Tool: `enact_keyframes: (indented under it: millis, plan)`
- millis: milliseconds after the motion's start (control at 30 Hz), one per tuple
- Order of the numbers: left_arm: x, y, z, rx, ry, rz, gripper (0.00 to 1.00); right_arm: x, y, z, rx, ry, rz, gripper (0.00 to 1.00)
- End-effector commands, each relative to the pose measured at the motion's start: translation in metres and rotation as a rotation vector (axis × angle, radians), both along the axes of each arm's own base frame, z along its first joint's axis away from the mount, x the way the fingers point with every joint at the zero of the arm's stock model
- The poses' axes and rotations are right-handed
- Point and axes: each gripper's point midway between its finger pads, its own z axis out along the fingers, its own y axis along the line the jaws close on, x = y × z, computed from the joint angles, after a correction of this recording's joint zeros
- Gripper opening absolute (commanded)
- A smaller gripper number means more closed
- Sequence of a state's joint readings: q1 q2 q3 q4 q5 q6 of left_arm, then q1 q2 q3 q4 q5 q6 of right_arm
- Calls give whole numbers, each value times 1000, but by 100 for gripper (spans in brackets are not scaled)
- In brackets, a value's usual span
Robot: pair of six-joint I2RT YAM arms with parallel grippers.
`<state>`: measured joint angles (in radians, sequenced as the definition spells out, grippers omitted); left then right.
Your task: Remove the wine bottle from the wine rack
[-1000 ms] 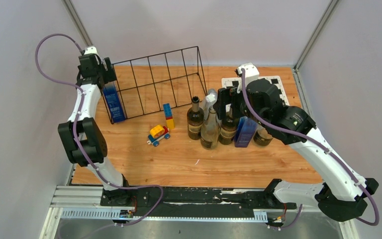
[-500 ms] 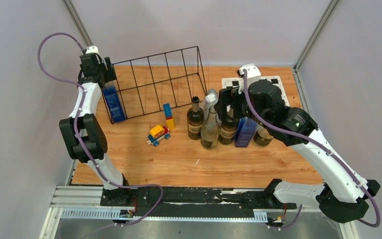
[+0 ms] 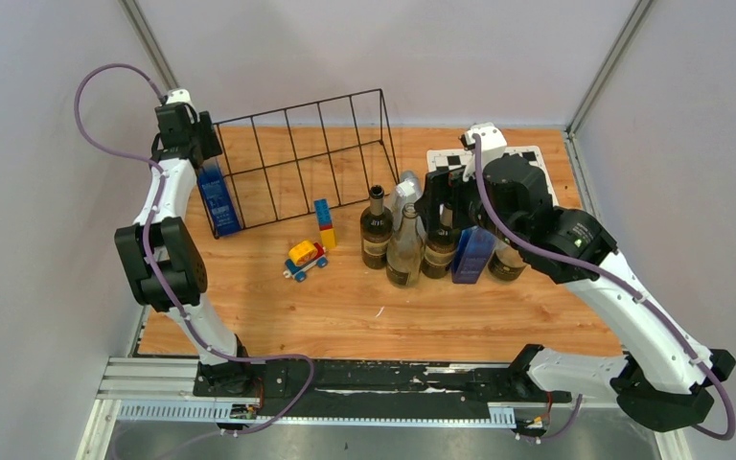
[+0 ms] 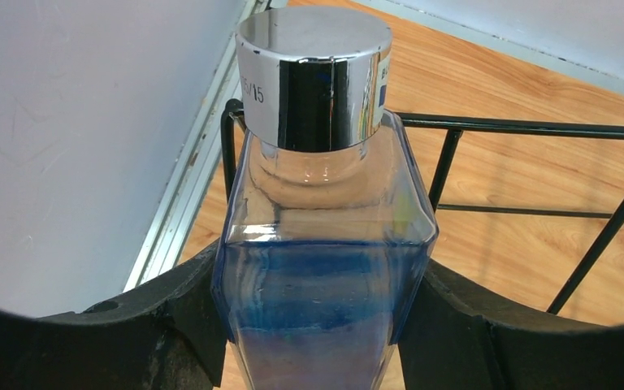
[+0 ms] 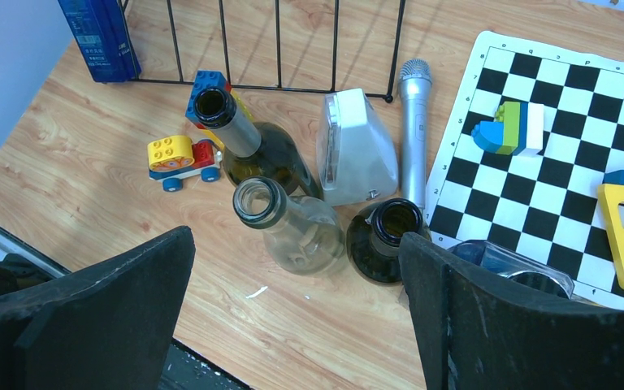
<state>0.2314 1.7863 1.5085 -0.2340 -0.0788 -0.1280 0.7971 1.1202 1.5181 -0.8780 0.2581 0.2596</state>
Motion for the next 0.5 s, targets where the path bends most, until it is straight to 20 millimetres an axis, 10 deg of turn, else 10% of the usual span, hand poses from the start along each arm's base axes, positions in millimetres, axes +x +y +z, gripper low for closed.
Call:
enact_keyframes:
  millis: [0, 233, 467]
  plan:
    - [1, -1, 52, 14, -120, -21, 43, 0, -3, 11, 28, -39, -2, 99]
    - [-23, -13, 96, 0, -250, -30, 6, -1, -6, 10, 22, -45, -9, 99]
    - [-54, -28, 138, -16, -349, -52, 0, -1, -9, 12, 17, -57, -14, 99]
